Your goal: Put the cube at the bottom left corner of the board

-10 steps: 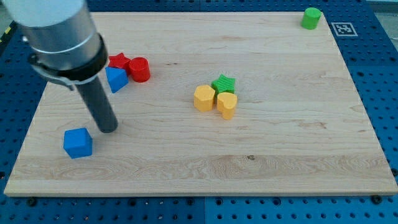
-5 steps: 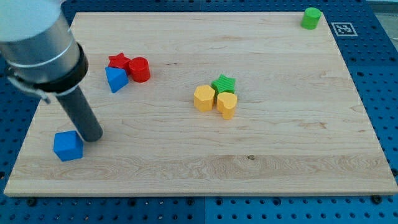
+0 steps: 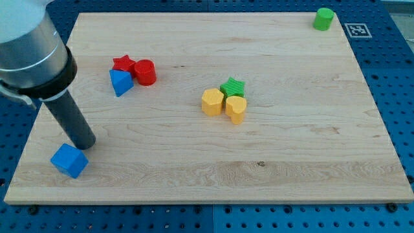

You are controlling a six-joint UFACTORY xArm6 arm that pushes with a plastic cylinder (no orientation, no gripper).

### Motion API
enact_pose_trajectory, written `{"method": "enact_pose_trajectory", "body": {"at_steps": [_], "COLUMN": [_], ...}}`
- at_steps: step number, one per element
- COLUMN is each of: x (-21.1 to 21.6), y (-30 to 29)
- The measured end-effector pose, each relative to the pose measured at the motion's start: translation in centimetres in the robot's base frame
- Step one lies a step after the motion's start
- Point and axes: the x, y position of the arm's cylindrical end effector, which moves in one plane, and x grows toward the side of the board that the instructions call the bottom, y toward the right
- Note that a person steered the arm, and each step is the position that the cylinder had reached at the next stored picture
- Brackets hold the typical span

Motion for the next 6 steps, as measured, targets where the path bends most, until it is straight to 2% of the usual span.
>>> {"method": "enact_pose_trajectory", "body": {"at_steps": [3,6], "x": [2.2,2.5], "y": [2.0,1.2]}}
